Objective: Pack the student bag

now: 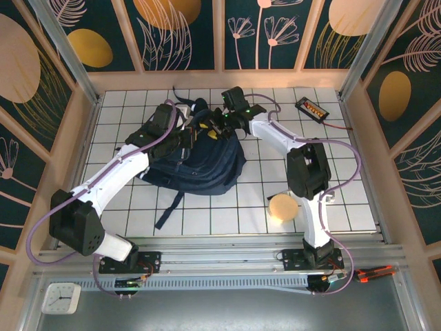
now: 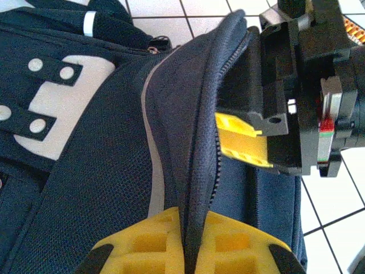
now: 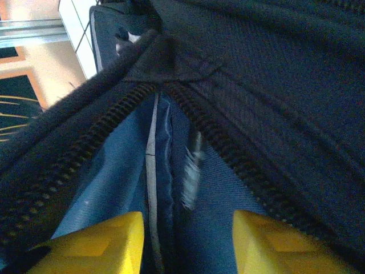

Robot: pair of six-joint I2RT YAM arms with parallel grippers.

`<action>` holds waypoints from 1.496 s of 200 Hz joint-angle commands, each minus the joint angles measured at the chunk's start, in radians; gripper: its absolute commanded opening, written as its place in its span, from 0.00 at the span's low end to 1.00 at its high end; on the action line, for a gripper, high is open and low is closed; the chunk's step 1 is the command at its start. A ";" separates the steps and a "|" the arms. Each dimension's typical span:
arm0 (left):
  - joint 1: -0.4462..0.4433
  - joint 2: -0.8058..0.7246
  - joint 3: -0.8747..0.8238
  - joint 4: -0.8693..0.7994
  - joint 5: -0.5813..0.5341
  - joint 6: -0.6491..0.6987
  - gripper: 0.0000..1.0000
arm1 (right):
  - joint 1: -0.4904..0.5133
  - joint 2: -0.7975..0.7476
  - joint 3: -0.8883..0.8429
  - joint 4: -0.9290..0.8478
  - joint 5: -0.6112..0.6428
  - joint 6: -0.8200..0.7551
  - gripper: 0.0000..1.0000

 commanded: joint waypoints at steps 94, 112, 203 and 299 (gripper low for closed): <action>-0.001 -0.060 -0.085 0.174 0.038 -0.023 0.00 | -0.147 -0.361 -0.088 -0.335 0.119 -0.136 0.49; -0.001 -0.064 -0.105 0.187 0.043 -0.019 0.00 | -0.219 -0.481 -0.185 -0.452 0.171 -0.145 0.49; -0.001 -0.048 -0.127 0.202 0.077 0.009 0.00 | -0.483 -0.907 -0.735 -0.710 0.298 -0.053 0.47; -0.001 -0.076 -0.145 0.189 0.062 0.039 0.00 | -0.484 -0.765 -0.919 -0.506 0.357 -0.040 0.41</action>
